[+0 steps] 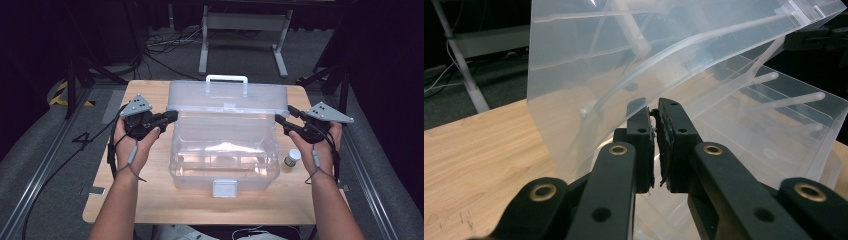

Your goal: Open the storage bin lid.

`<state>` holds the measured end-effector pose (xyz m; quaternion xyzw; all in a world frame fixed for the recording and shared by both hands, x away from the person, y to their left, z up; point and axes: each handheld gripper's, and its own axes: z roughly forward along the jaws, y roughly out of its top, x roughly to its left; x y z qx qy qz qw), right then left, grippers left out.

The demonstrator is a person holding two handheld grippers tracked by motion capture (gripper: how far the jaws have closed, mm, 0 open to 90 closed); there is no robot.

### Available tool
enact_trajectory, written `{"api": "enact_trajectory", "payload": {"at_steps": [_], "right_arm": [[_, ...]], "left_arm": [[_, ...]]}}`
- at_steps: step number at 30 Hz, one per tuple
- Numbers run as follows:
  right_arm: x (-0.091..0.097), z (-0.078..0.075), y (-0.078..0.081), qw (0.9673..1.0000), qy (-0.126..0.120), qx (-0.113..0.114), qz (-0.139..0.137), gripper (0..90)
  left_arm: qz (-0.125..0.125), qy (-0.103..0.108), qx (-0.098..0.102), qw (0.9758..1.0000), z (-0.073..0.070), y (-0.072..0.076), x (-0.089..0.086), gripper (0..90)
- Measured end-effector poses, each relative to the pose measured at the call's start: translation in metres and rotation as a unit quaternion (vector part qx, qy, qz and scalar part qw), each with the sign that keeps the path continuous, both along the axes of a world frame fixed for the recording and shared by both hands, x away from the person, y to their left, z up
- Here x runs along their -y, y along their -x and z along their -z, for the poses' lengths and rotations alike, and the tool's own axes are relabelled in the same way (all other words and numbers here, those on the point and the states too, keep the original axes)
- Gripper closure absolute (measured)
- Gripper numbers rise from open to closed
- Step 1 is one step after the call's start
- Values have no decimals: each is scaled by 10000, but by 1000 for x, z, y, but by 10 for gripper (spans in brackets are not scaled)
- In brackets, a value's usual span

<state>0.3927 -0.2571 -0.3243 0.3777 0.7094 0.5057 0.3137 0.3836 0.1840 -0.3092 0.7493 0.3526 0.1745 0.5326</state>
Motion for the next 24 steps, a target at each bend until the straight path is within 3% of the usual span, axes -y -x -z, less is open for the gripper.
{"api": "enact_trajectory", "payload": {"at_steps": [5,12,18,24], "right_arm": [[-7,0,-6,9998,23,135,170,503],[-13,2,-11,9990,-152,254,331,517],[-14,1,-12,9976,-80,441,521,545],[-17,1,-12,9967,9,530,609,595]], "left_arm": [[-1,-9,-2,10000,0,0,0,840],[5,-6,12,10000,0,0,0,840],[33,-13,7,10000,0,1,0,832],[-22,-164,30,9999,0,3,2,809]]}}
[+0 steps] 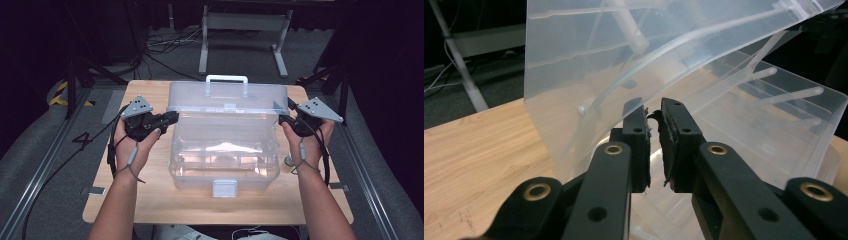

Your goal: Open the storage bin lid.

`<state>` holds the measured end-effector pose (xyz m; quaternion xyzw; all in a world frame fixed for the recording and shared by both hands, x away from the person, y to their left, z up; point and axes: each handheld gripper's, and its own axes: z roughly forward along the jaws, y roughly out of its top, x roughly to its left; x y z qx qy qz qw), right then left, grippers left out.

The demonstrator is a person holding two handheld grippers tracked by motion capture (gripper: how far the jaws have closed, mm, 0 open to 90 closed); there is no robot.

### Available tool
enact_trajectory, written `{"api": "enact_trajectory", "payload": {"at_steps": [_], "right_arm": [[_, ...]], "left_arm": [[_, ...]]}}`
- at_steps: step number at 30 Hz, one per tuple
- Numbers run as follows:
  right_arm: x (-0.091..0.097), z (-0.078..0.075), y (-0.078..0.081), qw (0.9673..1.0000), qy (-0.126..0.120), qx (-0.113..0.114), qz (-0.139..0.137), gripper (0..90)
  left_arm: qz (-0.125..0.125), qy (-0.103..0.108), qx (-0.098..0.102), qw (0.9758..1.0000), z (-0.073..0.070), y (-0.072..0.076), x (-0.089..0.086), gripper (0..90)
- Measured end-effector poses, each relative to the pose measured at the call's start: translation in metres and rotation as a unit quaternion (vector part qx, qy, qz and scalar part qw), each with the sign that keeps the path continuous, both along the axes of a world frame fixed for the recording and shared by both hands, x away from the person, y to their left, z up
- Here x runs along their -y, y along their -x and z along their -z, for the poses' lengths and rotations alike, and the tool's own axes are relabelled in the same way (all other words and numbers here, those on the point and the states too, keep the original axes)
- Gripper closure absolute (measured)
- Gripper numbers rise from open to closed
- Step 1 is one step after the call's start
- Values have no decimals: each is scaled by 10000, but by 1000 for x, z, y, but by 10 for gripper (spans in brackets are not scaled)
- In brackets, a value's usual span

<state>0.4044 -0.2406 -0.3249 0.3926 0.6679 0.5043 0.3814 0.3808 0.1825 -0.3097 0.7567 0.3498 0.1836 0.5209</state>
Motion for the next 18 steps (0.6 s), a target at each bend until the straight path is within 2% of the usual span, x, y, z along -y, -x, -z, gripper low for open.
{"api": "enact_trajectory", "payload": {"at_steps": [3,5,8,13,18], "right_arm": [[-3,0,-1,9998,27,157,110,608],[-3,0,-1,9998,29,180,125,608],[-5,0,-2,9995,-18,273,187,601],[-7,0,-4,9992,-65,295,264,604],[-6,-1,-4,9988,-31,320,368,673]], "left_arm": [[-69,-159,0,9998,0,4,1,786],[-56,-192,-33,9998,0,4,0,784],[-19,-208,-108,9997,1,6,-2,775],[24,-221,-180,9996,3,6,-5,767],[41,-239,-233,9994,4,7,-6,764]]}}
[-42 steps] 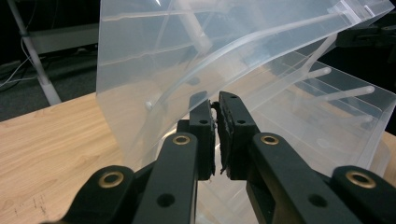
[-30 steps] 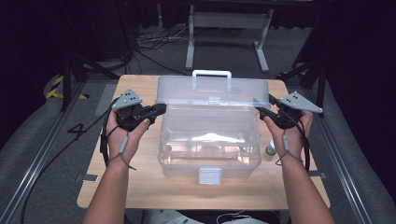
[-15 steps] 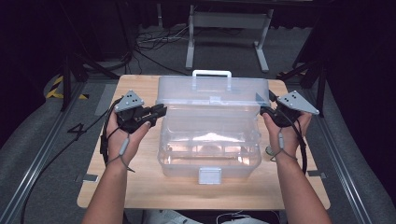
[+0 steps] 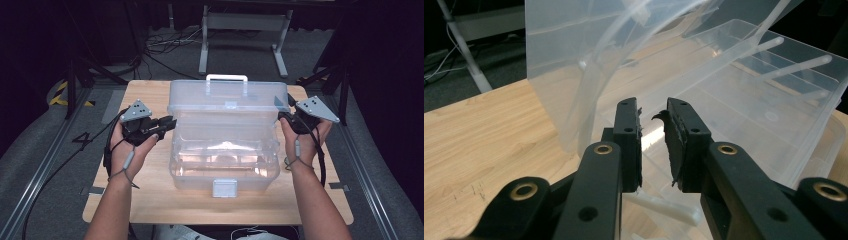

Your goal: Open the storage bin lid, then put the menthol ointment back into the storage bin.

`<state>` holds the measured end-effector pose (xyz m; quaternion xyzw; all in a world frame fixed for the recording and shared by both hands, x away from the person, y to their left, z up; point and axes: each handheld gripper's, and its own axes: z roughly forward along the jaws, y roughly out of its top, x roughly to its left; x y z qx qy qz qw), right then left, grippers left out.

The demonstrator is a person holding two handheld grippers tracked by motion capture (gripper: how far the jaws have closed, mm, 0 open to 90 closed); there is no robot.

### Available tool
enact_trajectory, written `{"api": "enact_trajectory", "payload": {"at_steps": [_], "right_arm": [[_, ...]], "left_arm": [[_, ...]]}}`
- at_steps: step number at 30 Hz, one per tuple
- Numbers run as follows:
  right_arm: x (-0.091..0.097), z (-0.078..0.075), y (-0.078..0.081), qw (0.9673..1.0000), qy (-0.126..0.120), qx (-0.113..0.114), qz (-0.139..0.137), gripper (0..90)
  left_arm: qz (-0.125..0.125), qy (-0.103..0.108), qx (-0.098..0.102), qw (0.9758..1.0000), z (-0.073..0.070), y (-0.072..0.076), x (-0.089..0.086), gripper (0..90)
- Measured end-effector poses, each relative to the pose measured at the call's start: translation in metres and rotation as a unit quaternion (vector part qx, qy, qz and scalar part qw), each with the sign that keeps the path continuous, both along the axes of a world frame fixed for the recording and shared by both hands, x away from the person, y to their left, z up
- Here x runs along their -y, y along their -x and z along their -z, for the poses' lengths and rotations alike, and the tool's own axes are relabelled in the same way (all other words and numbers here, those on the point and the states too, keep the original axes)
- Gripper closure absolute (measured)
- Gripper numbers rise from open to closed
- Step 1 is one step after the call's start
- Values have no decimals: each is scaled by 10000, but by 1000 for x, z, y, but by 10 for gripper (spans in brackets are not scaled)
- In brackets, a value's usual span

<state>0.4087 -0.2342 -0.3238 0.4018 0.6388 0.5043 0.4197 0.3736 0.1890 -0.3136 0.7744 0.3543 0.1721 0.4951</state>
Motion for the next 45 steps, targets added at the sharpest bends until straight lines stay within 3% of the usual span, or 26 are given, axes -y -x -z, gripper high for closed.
{"api": "enact_trajectory", "payload": {"at_steps": [7,22,31,36,41,45], "right_arm": [[4,-5,-1,9999,-149,-35,19,749],[6,-15,-15,9991,-141,-400,2,757],[7,-18,-22,9983,-206,-539,-31,754],[8,-19,-25,9980,-225,-595,-56,753],[8,-20,-28,9978,-223,-620,-62,754],[8,-21,-31,9975,-233,-666,-68,754]], "left_arm": [[17,-3,-53,10000,1,1,-1,762],[379,-187,-241,9988,5,7,-3,727],[662,-396,-371,9963,7,26,-9,702],[854,-508,-496,9938,11,37,-11,694],[897,-465,-575,9932,16,41,-14,697],[1131,-517,-772,9892,24,44,-14,697]]}}
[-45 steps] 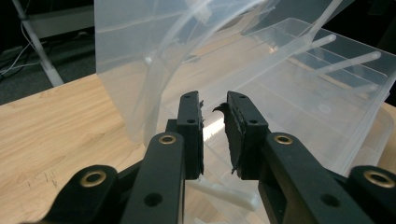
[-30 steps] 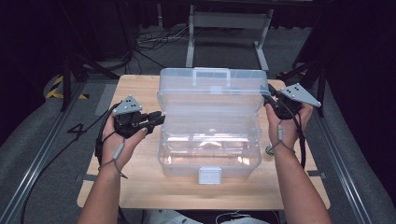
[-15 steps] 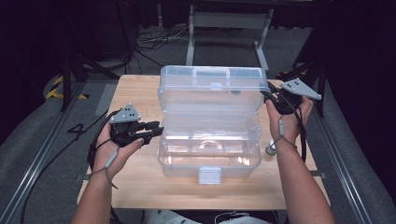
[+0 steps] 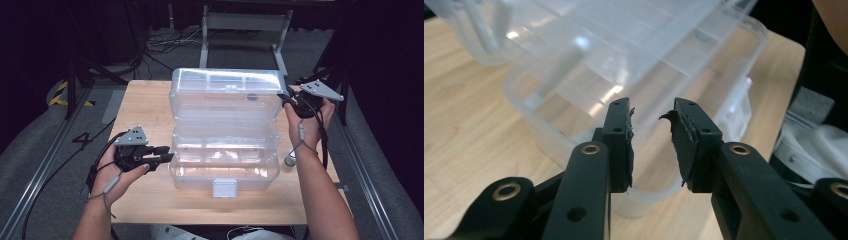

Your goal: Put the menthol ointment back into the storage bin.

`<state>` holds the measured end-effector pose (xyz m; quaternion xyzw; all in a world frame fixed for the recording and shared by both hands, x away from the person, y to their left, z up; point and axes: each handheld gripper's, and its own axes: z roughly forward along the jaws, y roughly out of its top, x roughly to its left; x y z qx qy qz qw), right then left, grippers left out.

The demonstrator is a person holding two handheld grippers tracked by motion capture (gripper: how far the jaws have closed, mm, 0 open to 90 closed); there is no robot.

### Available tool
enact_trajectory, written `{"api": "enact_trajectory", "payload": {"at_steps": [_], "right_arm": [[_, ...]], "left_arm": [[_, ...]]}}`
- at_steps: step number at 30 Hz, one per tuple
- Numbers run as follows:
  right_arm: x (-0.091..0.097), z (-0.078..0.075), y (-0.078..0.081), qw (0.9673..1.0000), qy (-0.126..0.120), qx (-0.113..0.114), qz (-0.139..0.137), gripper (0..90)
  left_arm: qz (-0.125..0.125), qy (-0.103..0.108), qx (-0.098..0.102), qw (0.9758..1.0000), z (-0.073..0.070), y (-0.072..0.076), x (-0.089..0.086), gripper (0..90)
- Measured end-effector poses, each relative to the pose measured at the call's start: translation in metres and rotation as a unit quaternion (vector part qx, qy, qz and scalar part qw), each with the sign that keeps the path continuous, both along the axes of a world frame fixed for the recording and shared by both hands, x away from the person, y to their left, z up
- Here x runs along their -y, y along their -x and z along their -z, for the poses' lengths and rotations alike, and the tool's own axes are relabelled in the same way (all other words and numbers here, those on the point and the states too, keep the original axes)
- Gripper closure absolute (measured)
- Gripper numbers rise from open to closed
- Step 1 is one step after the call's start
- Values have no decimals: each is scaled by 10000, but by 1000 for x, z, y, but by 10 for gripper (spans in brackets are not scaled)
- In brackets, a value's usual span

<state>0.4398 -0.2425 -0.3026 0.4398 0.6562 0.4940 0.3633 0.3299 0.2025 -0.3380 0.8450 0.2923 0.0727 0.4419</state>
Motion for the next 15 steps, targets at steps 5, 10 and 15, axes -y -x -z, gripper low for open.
{"api": "enact_trajectory", "payload": {"at_steps": [5,10,15], "right_arm": [[1,-1,-3,10000,-20,-41,-25,753],[1,0,-6,10000,-73,-48,-36,753],[2,0,-9,9999,-92,-68,-53,752]], "left_arm": [[203,-131,-123,9996,9,4,1,695],[464,-248,-230,9984,19,4,6,684],[707,-347,-439,9959,32,-1,12,665]]}}
